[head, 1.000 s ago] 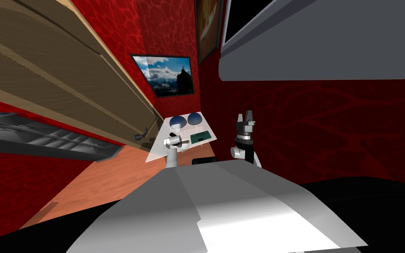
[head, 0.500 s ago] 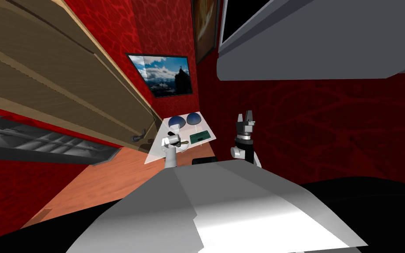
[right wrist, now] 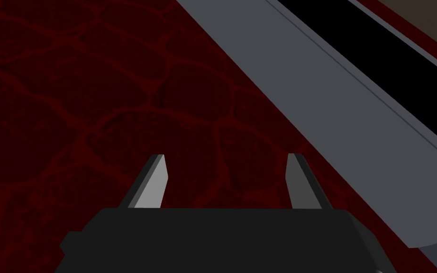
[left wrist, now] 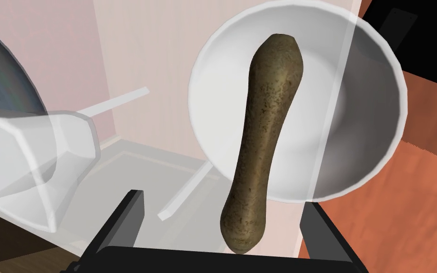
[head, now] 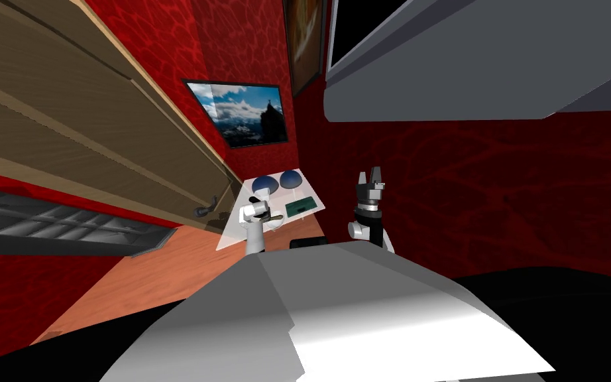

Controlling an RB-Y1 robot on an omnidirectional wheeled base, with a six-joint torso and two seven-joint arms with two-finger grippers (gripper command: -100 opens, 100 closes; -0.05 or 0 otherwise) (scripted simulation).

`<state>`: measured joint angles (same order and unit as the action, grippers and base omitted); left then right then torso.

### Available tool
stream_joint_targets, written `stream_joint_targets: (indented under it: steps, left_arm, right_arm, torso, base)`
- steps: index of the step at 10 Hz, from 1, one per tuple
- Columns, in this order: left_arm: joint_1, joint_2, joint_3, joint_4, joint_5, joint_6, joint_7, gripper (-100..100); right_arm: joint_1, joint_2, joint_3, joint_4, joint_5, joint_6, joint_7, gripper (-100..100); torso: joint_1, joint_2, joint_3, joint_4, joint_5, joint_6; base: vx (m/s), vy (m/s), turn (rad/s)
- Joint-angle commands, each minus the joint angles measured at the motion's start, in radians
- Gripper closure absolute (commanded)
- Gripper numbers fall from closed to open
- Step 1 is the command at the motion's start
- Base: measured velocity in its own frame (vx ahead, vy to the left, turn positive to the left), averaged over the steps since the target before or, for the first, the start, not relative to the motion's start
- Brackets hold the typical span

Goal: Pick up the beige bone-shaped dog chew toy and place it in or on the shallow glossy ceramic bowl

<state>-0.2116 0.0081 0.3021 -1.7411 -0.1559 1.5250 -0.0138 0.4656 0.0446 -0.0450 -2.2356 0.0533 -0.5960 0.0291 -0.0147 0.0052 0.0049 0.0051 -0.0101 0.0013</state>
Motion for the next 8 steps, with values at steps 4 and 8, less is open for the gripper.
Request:
stream_joint_targets:
  steps: [4, 8]
  left_arm:
    - [-0.004, 0.006, 0.005, -0.009, 0.005, 0.019, 0.003, 0]
    - [-0.004, 0.006, 0.005, -0.009, 0.005, 0.019, 0.003, 0]
  right_arm:
    - [0.0, 0.0, 0.0, 0.0, 0.0, 0.0, 0.0, 0]
    - [0.0, 0.0, 0.0, 0.0, 0.0, 0.0, 0.0, 0]
  torso:
    - [-0.001, -0.001, 0.0, 0.0, 0.0, 0.0]
    - [-0.001, -0.001, -0.001, 0.0, 0.0, 0.0]
  base:
    - [-0.005, 0.006, -0.024]
    - [0.0, 0.0, 0.0]
